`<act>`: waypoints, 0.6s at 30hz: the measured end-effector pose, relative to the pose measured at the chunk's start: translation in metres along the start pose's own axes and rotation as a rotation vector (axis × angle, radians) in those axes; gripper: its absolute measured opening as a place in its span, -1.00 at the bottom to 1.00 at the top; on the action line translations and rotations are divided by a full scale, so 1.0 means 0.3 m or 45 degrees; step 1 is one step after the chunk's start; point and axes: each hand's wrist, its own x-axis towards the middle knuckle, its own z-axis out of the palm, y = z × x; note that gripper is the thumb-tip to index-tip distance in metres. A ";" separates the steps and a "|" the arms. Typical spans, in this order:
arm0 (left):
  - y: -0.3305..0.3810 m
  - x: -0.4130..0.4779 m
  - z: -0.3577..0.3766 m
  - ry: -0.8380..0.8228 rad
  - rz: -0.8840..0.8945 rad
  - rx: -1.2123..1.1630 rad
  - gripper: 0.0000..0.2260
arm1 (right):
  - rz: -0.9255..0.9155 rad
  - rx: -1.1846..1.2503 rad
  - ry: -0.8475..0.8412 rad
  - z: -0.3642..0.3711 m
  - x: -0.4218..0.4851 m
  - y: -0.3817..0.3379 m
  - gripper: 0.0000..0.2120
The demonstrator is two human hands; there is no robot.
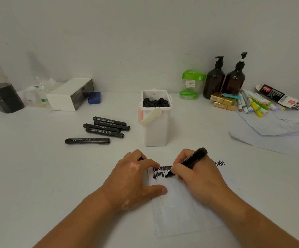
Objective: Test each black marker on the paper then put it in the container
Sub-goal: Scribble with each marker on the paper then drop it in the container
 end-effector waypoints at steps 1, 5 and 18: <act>-0.001 -0.001 0.000 -0.004 -0.005 0.002 -0.36 | -0.002 0.034 0.023 0.000 0.000 -0.001 -0.92; 0.004 -0.007 -0.004 0.090 -0.005 -0.110 -0.38 | 0.054 0.438 0.144 -0.021 0.004 -0.012 -0.93; -0.011 0.006 -0.044 0.270 -0.242 -1.019 -0.53 | -0.084 0.945 0.016 -0.089 0.007 -0.022 -0.83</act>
